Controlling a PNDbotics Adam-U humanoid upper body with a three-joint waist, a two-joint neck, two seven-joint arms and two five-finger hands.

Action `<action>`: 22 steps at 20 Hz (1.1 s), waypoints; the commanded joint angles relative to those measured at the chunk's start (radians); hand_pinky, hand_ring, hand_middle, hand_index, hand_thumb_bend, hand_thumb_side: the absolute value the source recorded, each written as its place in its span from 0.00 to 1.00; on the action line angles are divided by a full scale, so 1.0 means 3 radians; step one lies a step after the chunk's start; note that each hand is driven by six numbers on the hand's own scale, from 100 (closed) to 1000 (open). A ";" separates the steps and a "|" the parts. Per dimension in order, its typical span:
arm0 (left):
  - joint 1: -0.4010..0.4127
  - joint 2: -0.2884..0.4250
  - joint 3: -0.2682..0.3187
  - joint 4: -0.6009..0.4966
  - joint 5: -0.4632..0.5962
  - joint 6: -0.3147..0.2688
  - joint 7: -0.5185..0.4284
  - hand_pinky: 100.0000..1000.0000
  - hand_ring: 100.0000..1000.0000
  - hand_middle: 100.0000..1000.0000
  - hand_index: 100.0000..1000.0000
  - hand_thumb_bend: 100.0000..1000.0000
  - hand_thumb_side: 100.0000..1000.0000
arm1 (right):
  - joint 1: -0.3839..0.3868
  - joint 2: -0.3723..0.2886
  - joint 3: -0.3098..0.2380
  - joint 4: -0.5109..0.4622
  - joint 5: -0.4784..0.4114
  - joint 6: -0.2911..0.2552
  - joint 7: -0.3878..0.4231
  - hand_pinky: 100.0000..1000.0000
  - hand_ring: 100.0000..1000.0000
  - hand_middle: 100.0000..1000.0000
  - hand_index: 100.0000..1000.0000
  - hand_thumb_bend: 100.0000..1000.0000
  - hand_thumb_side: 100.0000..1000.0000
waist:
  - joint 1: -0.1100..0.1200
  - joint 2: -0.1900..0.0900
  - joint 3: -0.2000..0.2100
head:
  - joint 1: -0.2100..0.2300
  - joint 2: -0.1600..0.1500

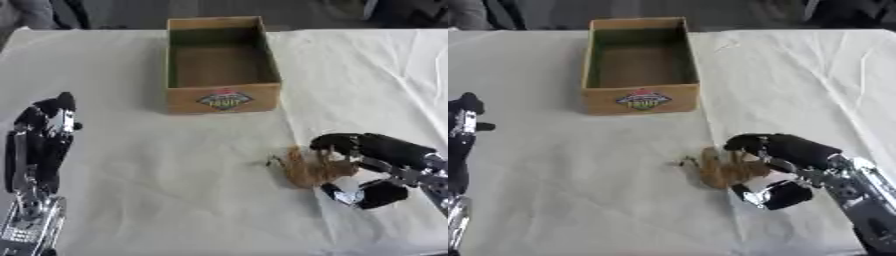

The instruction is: Pick up objects on the table and place them in the box.

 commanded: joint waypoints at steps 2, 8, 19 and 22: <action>-0.0022 0.0057 -0.0010 -0.0036 -0.0008 -0.0008 -0.0013 0.49 0.74 0.44 0.56 0.27 0.44 | -0.0032 -0.0039 -0.0012 0.0001 0.0036 -0.0019 0.0001 0.66 0.88 0.92 0.99 0.12 0.62 | 0.0001 -0.0045 0.0002 | -0.0003 -0.0011; -0.0021 0.0056 -0.0010 -0.0037 -0.0008 -0.0006 -0.0014 0.49 0.74 0.44 0.56 0.27 0.44 | -0.0049 -0.0012 -0.0014 0.0069 0.0066 -0.0020 -0.0002 0.66 0.88 0.92 0.99 0.12 0.60 | 0.0008 -0.0048 0.0006 | -0.0004 -0.0006; -0.0023 0.0056 -0.0013 -0.0037 -0.0008 -0.0002 -0.0018 0.49 0.74 0.44 0.56 0.27 0.44 | -0.0069 0.0015 -0.0017 0.0197 0.0220 -0.0055 -0.0048 0.66 0.87 0.92 0.98 0.13 0.58 | 0.0015 -0.0053 0.0004 | -0.0006 -0.0005; -0.0023 0.0056 -0.0013 -0.0037 -0.0009 -0.0002 -0.0019 0.49 0.74 0.44 0.56 0.27 0.44 | -0.0070 0.0018 -0.0022 0.0211 0.0255 -0.0068 -0.0061 0.64 0.84 0.90 0.97 0.11 0.52 | 0.0016 -0.0054 0.0002 | -0.0006 -0.0005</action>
